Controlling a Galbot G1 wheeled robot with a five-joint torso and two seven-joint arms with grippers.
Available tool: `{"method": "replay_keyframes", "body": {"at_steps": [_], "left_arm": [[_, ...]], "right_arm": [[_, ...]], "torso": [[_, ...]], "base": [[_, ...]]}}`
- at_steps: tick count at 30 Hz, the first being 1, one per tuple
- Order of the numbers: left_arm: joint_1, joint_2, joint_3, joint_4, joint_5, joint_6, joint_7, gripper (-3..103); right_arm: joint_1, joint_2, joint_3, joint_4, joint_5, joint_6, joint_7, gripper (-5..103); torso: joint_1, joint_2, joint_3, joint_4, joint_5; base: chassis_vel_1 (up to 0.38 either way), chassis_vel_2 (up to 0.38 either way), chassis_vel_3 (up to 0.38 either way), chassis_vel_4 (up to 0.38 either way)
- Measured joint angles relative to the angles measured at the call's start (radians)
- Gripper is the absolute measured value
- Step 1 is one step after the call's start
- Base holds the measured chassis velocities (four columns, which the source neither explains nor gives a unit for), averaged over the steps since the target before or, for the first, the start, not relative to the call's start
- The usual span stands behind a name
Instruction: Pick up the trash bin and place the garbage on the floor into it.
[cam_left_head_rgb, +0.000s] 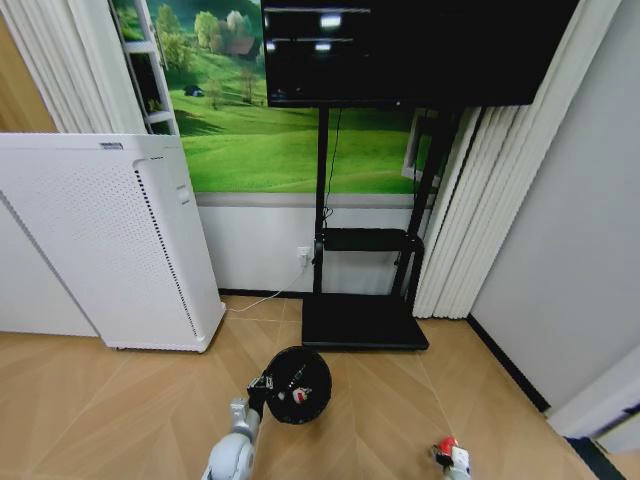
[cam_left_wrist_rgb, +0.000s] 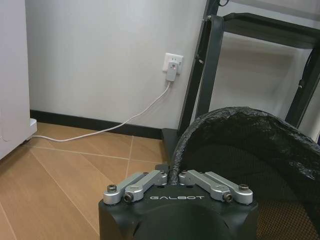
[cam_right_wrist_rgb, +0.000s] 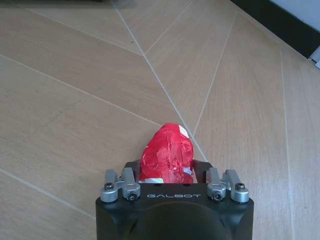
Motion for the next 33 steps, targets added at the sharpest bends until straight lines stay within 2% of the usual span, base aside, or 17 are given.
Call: {"method": "replay_keyframes", "body": {"at_steps": [4,17,25,27,33], "left_arm": [[0.001,0.000,0.000,-0.001,0.000,-0.002,0.000,4],[0.001,-0.001,-0.001,0.000,-0.001,-0.005,0.000,4],[-0.006,-0.003,0.007,0.000,-0.002,-0.005,0.000,4],[-0.013,-0.004,0.012,0.000,-0.002,-0.005,0.000,4],[-0.021,-0.008,0.021,0.002,-0.002,-0.003,-0.001,4]], "right_arm": [[-0.003,-0.002,0.000,0.001,-0.002,0.005,-0.001,51],[-0.024,-0.012,-0.001,0.029,-0.005,0.009,0.000,51],[-0.084,-0.085,0.006,0.130,-0.006,0.010,0.013,51],[-0.122,-0.116,0.017,0.207,0.002,0.008,0.013,51],[-0.175,-0.136,0.033,0.309,0.007,-0.002,0.019,51]], "torso": [[0.000,0.000,0.000,-0.0001,0.0003],[0.000,0.000,0.000,0.0000,0.0005],[0.000,0.000,0.000,-0.0003,0.0003],[0.000,0.000,0.000,-0.0001,0.0003],[0.000,0.000,0.000,-0.0002,0.0003]], "base": [[0.000,0.000,0.000,0.000],[0.000,0.000,0.000,0.000],[0.000,0.000,0.000,0.000],[0.000,0.000,0.000,0.000],[0.000,0.000,0.000,0.000]]}}
